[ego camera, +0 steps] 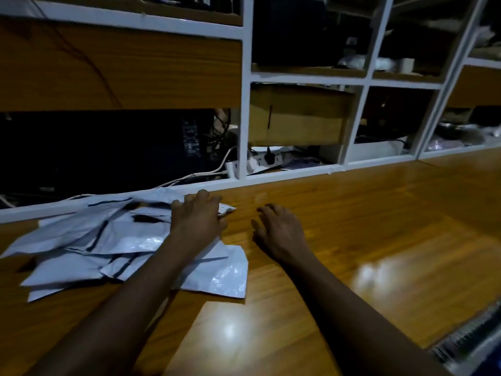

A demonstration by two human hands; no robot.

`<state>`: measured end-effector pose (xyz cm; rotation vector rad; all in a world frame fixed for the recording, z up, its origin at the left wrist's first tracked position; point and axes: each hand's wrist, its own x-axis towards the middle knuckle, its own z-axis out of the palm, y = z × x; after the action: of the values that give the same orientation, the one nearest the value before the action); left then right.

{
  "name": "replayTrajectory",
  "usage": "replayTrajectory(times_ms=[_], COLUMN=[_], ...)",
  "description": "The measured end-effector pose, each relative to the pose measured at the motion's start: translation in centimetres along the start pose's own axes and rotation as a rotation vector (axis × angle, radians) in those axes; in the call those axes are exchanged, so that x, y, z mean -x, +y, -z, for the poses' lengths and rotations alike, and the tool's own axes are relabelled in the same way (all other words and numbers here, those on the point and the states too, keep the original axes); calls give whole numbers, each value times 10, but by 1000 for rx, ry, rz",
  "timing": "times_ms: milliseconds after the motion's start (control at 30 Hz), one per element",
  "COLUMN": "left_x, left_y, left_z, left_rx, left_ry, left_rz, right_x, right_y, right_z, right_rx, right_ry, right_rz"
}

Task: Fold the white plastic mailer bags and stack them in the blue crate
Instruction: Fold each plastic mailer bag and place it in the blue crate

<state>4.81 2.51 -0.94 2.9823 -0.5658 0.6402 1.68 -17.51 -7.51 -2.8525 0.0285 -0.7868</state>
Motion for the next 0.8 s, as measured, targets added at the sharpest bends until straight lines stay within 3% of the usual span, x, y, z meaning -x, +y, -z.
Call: replayTrajectory(times_ms=[100, 400, 633, 800], left_x=[-12, -34, -37, -30], left_y=[-6, 5, 77, 143], left_z=[-9, -15, -4, -31], left_rx=[-20, -3, 221, 418], left_ry=[-24, 72, 21, -120], left_rz=[39, -57, -99, -93], right_x=[-12, -21, -6, 16], right_y=[1, 9, 57, 120], right_z=[-6, -8, 16, 43], right_rx=[-17, -148, -220, -179], right_ry=[-36, -35, 17, -34], right_rz=[-34, 1, -22, -76])
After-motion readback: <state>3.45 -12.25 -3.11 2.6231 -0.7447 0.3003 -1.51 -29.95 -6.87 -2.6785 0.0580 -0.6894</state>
